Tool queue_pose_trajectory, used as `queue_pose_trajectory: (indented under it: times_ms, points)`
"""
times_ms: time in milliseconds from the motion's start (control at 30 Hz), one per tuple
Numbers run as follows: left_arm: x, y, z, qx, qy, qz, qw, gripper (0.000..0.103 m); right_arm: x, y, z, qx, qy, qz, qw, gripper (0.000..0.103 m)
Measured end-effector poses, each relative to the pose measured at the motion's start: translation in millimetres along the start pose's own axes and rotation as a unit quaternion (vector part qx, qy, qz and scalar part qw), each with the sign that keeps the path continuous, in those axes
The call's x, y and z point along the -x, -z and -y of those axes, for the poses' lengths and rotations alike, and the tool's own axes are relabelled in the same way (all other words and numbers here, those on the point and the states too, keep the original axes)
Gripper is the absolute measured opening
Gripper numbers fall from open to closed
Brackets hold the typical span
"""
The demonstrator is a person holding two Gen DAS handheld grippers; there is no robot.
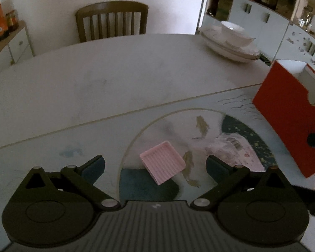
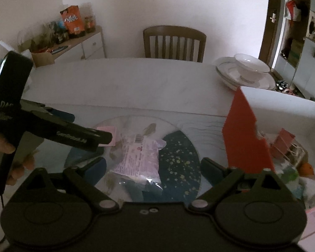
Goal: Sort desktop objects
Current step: 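Grasp the pink square dish with the left gripper while the right grasps the snack bag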
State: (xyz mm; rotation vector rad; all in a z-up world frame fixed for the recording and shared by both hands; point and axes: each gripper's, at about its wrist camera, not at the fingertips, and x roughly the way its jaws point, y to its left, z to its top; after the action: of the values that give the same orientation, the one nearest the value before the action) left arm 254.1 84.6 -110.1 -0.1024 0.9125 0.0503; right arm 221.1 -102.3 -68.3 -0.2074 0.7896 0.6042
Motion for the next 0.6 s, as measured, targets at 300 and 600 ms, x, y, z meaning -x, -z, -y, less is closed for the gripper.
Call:
queue_pose_trajectory:
  times_ms: [300, 600]
  points:
    - [-19, -1, -5, 0.025, -0.009, -0.006, 0.9996, 0.103, -39, -2, -3, -0.005, -0.003, -0.026, 1.0, 0.092]
    - [-27, 3, -2, 0.032, -0.009, -0.002, 0.9994, 0.099, -63, -5, -6, -0.004, -0.009, -0.043, 0.999, 0.09]
